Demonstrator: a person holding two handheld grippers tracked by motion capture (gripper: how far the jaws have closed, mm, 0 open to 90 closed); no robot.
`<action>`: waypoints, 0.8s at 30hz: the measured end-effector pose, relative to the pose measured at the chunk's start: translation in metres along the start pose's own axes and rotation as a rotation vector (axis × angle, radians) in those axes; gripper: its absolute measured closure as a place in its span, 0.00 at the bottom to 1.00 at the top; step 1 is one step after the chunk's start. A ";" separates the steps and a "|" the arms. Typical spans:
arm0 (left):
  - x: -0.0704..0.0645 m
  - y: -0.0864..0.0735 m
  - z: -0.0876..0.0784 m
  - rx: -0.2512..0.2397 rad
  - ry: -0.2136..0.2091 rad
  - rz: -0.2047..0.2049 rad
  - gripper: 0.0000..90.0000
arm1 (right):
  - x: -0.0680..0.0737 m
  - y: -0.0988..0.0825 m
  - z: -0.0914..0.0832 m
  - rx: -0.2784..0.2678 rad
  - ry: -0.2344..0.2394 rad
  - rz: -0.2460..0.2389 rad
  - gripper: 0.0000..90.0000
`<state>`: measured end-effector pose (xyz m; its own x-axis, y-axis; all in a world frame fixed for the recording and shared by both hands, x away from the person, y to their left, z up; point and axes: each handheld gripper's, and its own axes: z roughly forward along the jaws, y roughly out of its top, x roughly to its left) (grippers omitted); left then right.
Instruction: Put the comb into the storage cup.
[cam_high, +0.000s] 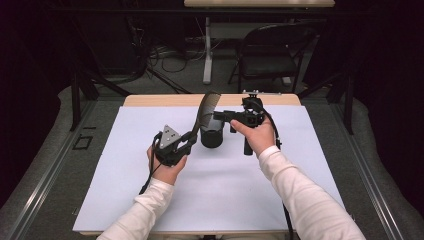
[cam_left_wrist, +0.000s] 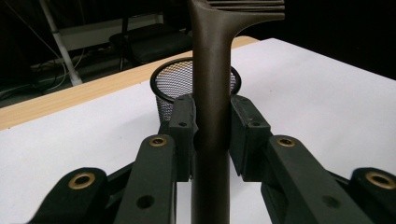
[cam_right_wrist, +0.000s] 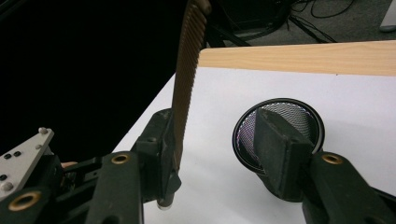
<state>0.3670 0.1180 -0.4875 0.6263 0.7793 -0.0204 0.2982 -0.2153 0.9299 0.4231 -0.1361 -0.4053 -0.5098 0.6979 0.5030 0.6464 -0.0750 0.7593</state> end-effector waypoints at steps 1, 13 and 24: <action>0.000 0.000 0.000 0.001 -0.001 0.002 0.81 | 0.000 0.001 0.000 0.000 0.000 0.000 0.55; -0.011 -0.004 0.004 0.014 -0.026 0.029 0.81 | -0.002 0.004 0.000 -0.006 -0.003 0.010 0.64; -0.018 -0.006 0.006 0.022 -0.042 0.043 0.81 | -0.004 0.005 0.000 0.005 0.008 0.034 0.73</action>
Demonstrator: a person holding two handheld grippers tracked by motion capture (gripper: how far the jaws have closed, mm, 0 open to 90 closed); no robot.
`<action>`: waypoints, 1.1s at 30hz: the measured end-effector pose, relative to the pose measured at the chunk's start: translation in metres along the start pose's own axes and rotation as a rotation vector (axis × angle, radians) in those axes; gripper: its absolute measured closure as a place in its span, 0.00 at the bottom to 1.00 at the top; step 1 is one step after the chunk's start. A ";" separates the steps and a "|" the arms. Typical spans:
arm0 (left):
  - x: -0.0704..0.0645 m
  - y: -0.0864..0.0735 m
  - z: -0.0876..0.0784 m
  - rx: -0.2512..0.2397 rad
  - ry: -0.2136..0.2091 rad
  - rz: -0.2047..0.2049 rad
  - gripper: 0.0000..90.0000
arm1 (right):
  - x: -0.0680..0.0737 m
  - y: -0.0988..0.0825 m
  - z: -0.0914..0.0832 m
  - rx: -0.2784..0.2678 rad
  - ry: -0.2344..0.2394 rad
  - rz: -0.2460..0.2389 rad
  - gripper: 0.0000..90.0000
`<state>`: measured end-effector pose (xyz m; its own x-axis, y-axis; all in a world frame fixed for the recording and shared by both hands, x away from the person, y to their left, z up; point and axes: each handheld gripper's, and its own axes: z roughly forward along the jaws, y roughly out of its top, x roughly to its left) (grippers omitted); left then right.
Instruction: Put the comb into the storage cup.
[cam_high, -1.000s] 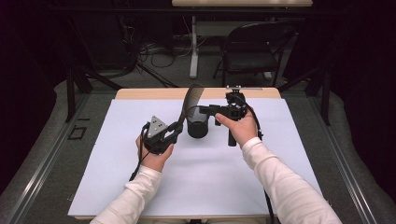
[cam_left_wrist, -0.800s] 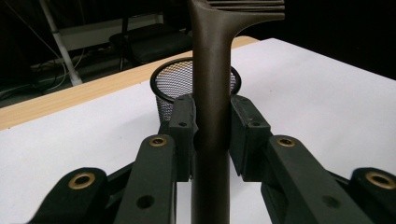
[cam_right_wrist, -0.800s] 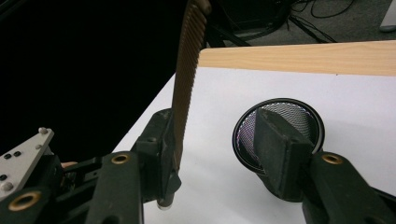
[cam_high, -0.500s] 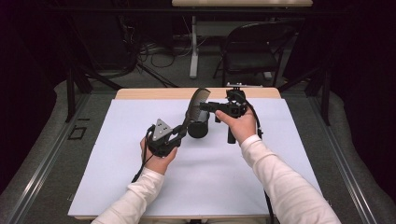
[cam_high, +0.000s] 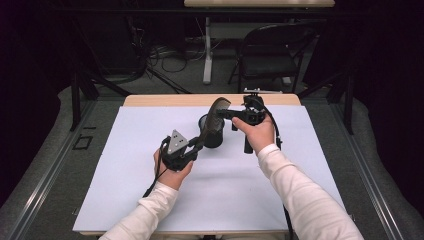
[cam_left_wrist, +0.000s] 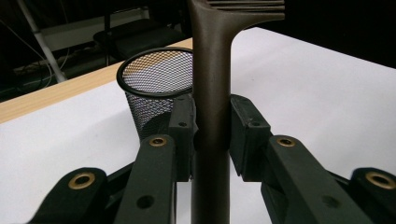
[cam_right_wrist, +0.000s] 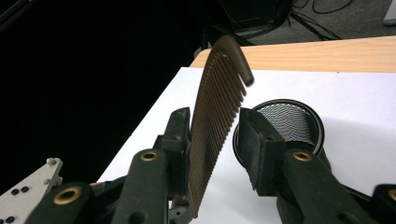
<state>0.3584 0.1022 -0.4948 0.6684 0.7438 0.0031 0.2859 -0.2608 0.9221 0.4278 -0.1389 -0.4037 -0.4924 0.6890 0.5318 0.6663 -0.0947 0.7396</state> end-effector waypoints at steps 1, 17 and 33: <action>0.000 0.000 0.000 0.003 -0.002 0.002 0.81 | 0.000 0.000 0.000 0.000 0.001 0.001 0.73; -0.003 0.000 -0.001 -0.004 -0.012 0.003 0.81 | 0.000 0.000 0.002 0.001 0.030 0.041 0.86; -0.005 0.000 -0.001 -0.006 -0.018 0.007 0.81 | -0.002 0.000 0.003 0.004 0.040 0.073 0.88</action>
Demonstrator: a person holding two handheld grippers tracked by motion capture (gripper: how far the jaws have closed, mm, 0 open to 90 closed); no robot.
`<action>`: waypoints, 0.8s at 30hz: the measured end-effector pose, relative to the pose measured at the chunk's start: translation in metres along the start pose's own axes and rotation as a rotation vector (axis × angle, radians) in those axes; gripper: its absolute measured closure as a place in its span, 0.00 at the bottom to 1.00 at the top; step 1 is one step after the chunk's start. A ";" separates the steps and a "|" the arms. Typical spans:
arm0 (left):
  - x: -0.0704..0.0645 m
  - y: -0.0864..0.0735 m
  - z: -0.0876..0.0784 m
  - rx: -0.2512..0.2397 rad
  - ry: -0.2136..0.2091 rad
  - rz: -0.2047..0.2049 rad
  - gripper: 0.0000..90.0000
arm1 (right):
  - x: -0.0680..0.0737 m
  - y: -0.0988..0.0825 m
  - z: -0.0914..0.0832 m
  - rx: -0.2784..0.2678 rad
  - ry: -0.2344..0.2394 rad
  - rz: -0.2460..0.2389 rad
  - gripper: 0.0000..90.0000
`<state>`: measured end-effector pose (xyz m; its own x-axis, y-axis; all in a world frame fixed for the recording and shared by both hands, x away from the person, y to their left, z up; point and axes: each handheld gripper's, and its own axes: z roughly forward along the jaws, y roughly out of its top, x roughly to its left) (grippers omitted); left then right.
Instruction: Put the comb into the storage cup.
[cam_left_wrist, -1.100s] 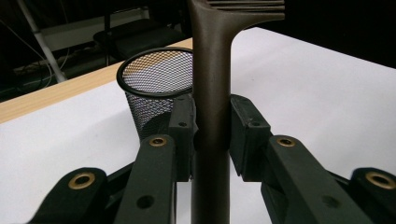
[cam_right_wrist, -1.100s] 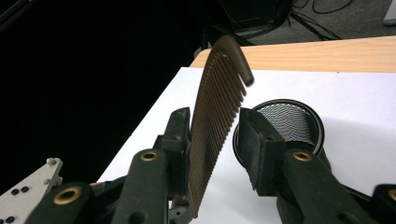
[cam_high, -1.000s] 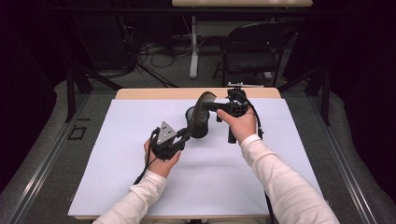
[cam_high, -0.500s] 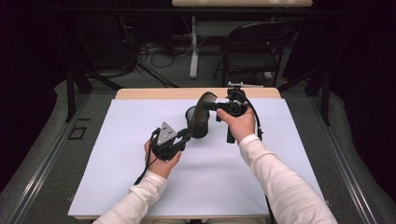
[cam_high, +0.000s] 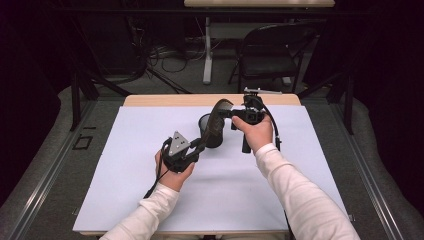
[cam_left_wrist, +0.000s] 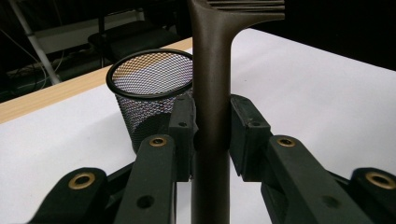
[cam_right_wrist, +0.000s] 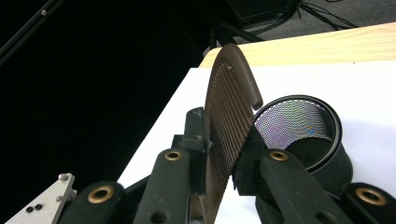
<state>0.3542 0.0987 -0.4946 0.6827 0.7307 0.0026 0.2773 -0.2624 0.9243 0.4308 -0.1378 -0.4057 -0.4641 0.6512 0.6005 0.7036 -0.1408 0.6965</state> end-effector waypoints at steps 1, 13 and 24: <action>0.000 0.000 0.000 0.000 0.000 0.000 0.81 | 0.000 0.000 0.000 0.000 -0.001 0.000 0.89; 0.000 0.000 0.000 -0.003 -0.002 -0.002 0.81 | -0.001 0.000 0.000 0.004 0.010 0.016 0.94; 0.001 -0.001 0.000 -0.003 -0.009 -0.009 0.81 | -0.003 0.000 0.001 0.011 0.038 0.041 0.96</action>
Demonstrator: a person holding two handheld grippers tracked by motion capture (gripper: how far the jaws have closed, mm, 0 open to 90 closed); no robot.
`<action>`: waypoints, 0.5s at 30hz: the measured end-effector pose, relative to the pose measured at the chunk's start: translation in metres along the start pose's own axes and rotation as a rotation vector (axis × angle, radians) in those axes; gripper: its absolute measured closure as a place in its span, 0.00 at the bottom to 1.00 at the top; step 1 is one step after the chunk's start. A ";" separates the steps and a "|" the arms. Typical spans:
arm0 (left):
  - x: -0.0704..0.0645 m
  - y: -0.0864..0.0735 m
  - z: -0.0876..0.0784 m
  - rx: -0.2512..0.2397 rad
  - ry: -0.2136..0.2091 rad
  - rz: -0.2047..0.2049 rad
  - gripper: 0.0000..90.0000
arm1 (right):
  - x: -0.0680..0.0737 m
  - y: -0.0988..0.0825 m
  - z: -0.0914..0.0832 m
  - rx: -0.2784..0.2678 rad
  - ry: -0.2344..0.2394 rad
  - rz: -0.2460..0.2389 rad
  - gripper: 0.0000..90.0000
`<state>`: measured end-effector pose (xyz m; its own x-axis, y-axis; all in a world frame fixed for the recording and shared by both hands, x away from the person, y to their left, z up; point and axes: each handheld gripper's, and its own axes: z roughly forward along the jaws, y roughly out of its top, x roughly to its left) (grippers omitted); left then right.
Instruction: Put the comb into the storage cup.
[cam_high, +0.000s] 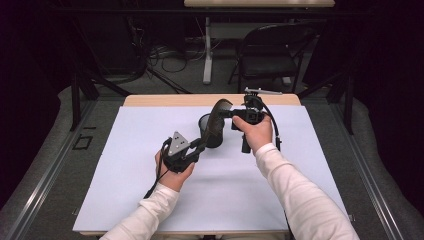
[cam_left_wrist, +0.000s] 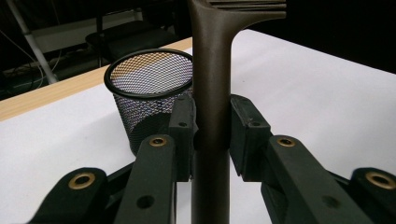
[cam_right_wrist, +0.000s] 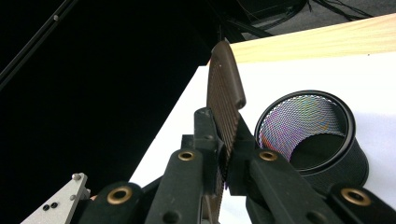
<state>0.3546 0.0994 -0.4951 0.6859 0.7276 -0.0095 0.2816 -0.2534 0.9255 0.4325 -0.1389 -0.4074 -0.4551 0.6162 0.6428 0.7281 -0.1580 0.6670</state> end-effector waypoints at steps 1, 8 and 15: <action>0.000 0.000 0.000 0.000 0.000 0.000 0.81 | 0.000 0.000 0.000 -0.001 0.002 0.001 0.97; 0.000 0.000 0.000 0.001 -0.003 -0.001 0.80 | -0.001 0.000 0.000 0.001 0.007 -0.006 0.97; 0.000 0.000 0.000 0.004 -0.005 -0.004 0.80 | -0.001 0.000 0.000 0.006 0.004 -0.031 0.97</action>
<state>0.3548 0.0994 -0.4955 0.6884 0.7252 -0.0149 0.2867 -0.2531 0.9240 0.4328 -0.1395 -0.4079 -0.4797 0.6176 0.6233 0.7166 -0.1342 0.6845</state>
